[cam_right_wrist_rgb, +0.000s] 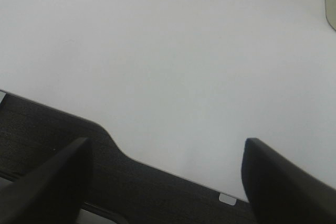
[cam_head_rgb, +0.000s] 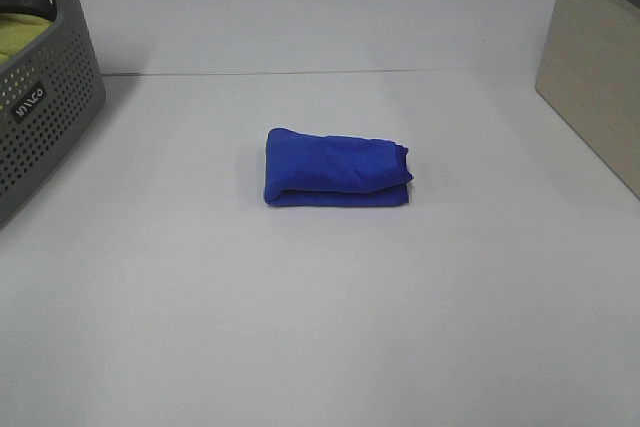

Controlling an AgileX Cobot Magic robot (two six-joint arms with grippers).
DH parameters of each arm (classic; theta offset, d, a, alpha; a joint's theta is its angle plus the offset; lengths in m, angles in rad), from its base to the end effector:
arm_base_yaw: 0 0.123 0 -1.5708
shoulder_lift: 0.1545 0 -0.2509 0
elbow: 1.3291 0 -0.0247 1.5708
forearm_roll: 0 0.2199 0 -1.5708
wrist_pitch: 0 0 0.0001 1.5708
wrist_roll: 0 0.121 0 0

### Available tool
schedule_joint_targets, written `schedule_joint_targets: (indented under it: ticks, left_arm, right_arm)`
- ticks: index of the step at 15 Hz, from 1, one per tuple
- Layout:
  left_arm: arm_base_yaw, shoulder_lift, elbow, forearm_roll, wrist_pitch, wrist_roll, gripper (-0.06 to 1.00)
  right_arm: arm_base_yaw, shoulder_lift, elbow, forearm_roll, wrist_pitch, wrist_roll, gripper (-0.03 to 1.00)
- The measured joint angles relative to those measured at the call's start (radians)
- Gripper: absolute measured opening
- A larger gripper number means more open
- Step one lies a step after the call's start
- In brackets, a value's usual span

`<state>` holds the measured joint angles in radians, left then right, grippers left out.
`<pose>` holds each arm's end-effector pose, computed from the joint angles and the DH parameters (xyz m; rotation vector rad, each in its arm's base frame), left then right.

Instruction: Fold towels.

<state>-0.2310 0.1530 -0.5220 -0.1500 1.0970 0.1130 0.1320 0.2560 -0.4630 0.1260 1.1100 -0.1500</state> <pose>0.0390 -0.0257 0.2467 0.3769 2.1795 -0.2510 0.0536 0.0209 0.2232 -0.3214 2.3603 0.1526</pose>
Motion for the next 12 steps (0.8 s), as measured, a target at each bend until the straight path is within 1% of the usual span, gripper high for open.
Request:
schedule_joint_targets:
  ticks: [7,8,9,10,12]
  left_arm:
    - [0.001,0.0,0.0,0.0,0.0,0.002,0.68]
    - [0.013,0.0,0.0,0.0,0.0,0.002,0.68]
    - [0.078,0.0,0.0,0.0,0.0,0.002,0.68]
    - [0.121,0.0,0.0,0.0,0.0,0.002,0.68]
    - [0.2,0.0,0.0,0.0,0.0,0.002,0.68]
  right_arm:
    - [0.0,0.0,0.0,0.0,0.0,0.0,0.76]
    - [-0.006,0.0,0.0,0.004,0.0,0.0,0.76]
    - [-0.073,-0.001,0.0,0.011,-0.001,0.0,0.76]
    - [-0.11,-0.01,0.0,0.011,-0.002,0.0,0.76]
    - [-0.133,-0.063,0.0,0.011,-0.002,0.0,0.76]
